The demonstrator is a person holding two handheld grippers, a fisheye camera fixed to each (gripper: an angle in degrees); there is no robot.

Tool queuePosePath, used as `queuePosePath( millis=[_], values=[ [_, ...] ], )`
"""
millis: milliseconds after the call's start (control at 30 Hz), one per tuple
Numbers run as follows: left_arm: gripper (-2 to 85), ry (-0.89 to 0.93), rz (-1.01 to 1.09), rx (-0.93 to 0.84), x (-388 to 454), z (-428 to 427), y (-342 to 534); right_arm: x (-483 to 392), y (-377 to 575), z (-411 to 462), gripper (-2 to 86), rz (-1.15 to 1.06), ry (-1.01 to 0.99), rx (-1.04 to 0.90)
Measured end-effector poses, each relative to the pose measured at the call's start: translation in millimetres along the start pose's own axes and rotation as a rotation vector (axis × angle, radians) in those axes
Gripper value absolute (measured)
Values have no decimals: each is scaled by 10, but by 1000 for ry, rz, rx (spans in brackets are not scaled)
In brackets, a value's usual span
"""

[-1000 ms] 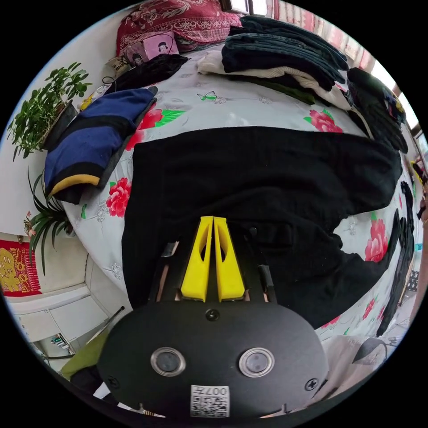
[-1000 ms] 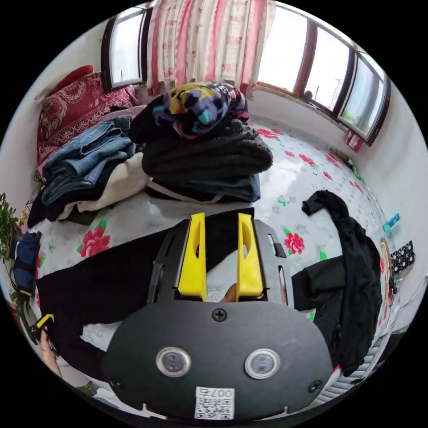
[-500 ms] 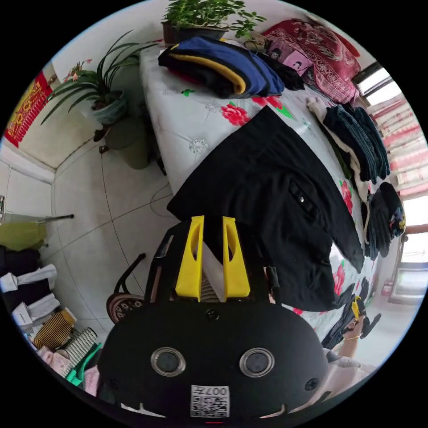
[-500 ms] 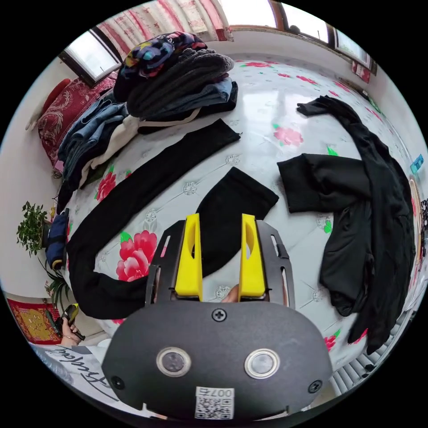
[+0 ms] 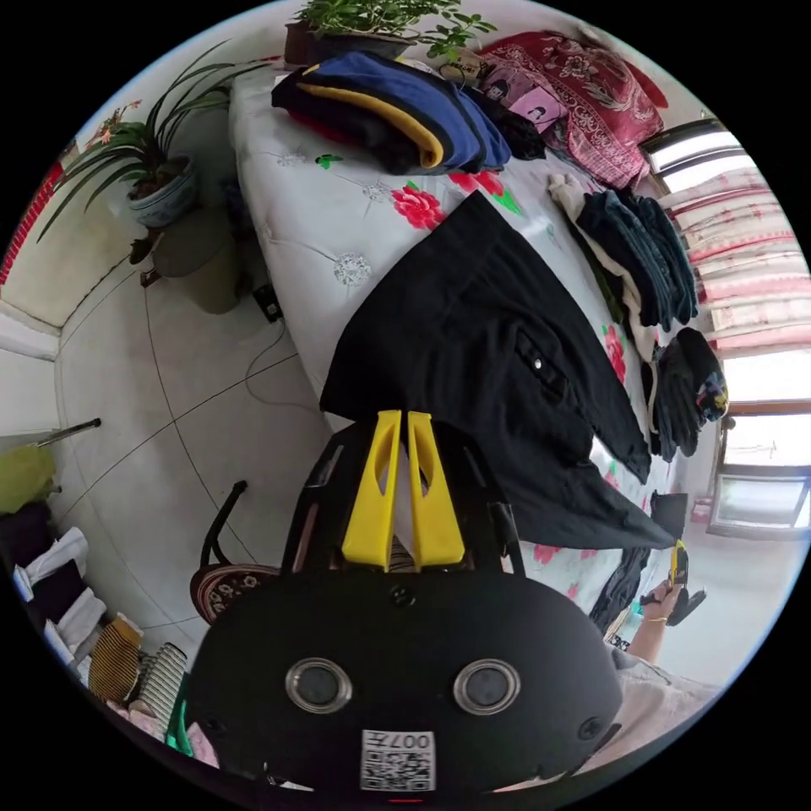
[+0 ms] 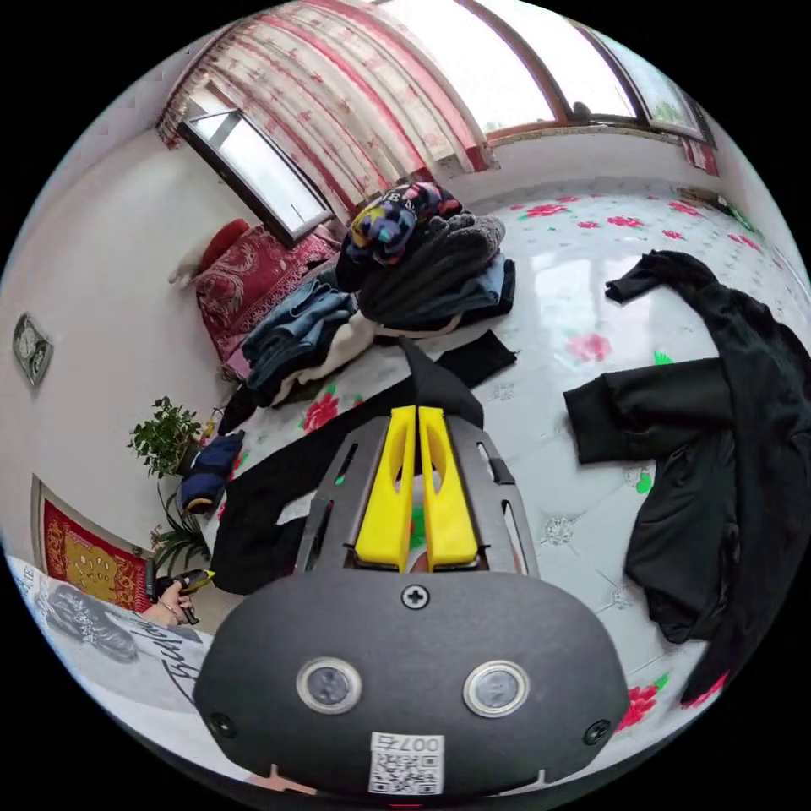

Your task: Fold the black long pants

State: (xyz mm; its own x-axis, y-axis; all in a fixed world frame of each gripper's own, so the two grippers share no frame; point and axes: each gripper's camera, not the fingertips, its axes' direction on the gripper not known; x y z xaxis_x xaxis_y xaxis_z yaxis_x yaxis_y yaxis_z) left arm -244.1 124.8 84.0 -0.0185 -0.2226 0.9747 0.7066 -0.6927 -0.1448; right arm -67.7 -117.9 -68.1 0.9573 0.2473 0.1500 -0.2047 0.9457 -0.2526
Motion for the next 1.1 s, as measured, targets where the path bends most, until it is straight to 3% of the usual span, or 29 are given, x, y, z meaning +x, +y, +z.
queuePosePath(
  millis=[133, 267, 467, 700, 800, 933, 1100],
  values=[
    [-8, 84, -12, 0, -219, -233, 41, 558, 525, -233, 16, 184, 11, -83],
    [-4, 77, -52, -33, -384, -342, -12, 894, 1160, -134, 55, 323, 164, -239],
    [65, 155, -154, 0, -728, -608, 218, 314, 1459, 104, 101, 68, 351, -355],
    [96, 327, -263, 5, -1018, -634, 307, -649, 1621, 608, 112, -428, 356, -540],
    [103, 349, -265, -8, -966, -571, 196, -745, 1681, 982, 88, -492, 360, -705],
    [84, 288, -287, -56, -914, -588, 57, -755, 1225, 889, 54, -464, 418, -644],
    [3, 381, -258, -28, -1006, -881, 85, -115, 170, -193, 52, -25, 330, -210]
  ],
)
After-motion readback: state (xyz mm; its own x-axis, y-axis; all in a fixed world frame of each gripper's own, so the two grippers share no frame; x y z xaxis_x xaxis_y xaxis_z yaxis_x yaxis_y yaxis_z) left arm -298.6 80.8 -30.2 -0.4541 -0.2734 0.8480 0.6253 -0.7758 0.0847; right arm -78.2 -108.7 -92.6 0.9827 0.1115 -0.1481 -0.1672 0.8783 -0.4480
